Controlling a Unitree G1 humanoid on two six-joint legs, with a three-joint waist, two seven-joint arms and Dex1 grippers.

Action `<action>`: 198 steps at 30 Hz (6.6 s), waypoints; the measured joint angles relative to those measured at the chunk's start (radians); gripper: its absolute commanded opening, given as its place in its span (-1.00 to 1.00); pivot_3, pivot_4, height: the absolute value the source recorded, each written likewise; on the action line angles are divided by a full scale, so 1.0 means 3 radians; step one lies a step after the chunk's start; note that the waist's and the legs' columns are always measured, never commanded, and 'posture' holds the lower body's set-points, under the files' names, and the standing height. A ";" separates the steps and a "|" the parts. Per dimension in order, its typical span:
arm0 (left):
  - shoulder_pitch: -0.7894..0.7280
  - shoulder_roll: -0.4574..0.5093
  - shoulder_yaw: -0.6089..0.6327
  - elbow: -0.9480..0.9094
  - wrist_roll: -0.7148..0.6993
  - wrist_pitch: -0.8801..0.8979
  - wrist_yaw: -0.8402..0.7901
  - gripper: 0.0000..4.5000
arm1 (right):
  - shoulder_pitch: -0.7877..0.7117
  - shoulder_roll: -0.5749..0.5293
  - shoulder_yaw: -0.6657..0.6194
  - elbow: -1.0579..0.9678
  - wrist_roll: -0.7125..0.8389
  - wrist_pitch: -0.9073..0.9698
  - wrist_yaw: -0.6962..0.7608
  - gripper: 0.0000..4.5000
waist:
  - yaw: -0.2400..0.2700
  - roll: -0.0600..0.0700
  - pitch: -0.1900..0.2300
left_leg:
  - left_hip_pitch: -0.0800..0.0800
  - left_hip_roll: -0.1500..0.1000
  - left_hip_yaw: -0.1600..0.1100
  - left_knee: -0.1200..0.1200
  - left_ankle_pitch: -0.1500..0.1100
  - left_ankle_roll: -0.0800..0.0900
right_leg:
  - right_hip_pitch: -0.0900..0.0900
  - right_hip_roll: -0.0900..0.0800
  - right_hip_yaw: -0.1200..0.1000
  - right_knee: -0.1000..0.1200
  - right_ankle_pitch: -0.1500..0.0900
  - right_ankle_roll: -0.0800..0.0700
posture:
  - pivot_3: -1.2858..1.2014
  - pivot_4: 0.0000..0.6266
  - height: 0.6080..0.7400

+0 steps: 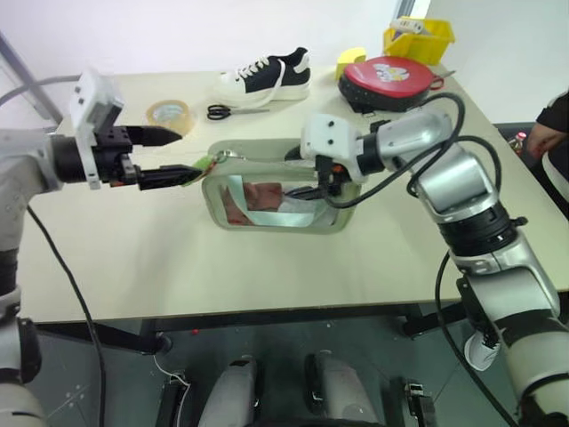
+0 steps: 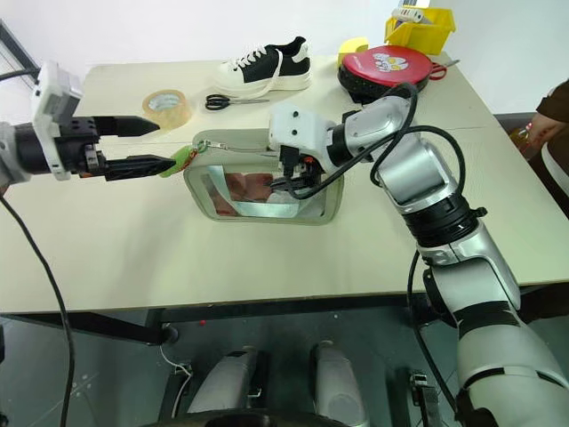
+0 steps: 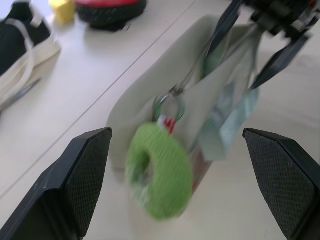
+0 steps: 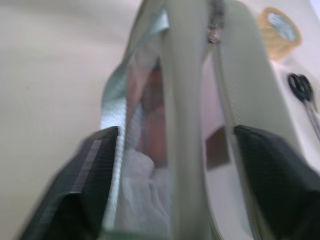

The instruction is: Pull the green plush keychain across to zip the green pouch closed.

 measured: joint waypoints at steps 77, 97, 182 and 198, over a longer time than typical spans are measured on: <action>-0.0180 -0.0288 -0.0331 0.0649 0.0690 -0.0491 -0.0080 0.97 | 0.0418 -0.0575 -0.0237 -0.0310 0.0156 0.0169 -0.0174 -1.00 | -0.0002 -0.0001 0.0000 | 0.0000 0.0000 0.0000 0.0001 -0.0005 0.0009 | 0.0002 -0.0001 0.0000 -0.0003 0.0000 0.0000 | 0.03 -0.52 1.00; -0.0611 -0.0504 -0.0311 0.0947 0.0626 -0.0608 -0.0201 -0.98 | 0.0418 -0.0537 -0.0240 -0.0305 0.0157 0.0198 -0.0208 -1.00 | 0.0006 -0.0001 -0.0001 | 0.0000 0.0000 0.0000 0.0002 -0.0005 0.0009 | 0.0003 -0.0001 0.0000 -0.0002 0.0000 0.0000 | 0.03 -0.52 1.00; -0.0261 -0.0681 -0.0526 0.0310 0.0723 -0.0377 -0.0061 -1.00 | 0.0962 0.0621 0.0323 -0.0500 -0.0412 -0.0653 -0.1023 0.98 | 0.0004 -0.0007 -0.0004 | 0.0001 -0.0002 -0.0001 0.0005 0.0005 -0.0008 | 0.0003 0.0000 0.0000 0.0002 0.0000 0.0001 | 0.03 -0.52 1.00; -0.0247 -0.0718 -0.0526 0.0311 0.0707 -0.0415 -0.0061 -1.00 | 0.0857 0.0864 0.0410 -0.0332 -0.0659 -0.0529 -0.1224 -0.32 | 0.0000 -0.0007 -0.0004 | 0.0001 -0.0002 -0.0001 0.0005 0.0005 -0.0009 | 0.0003 0.0000 0.0000 0.0002 0.0000 0.0000 | 0.03 -0.52 1.00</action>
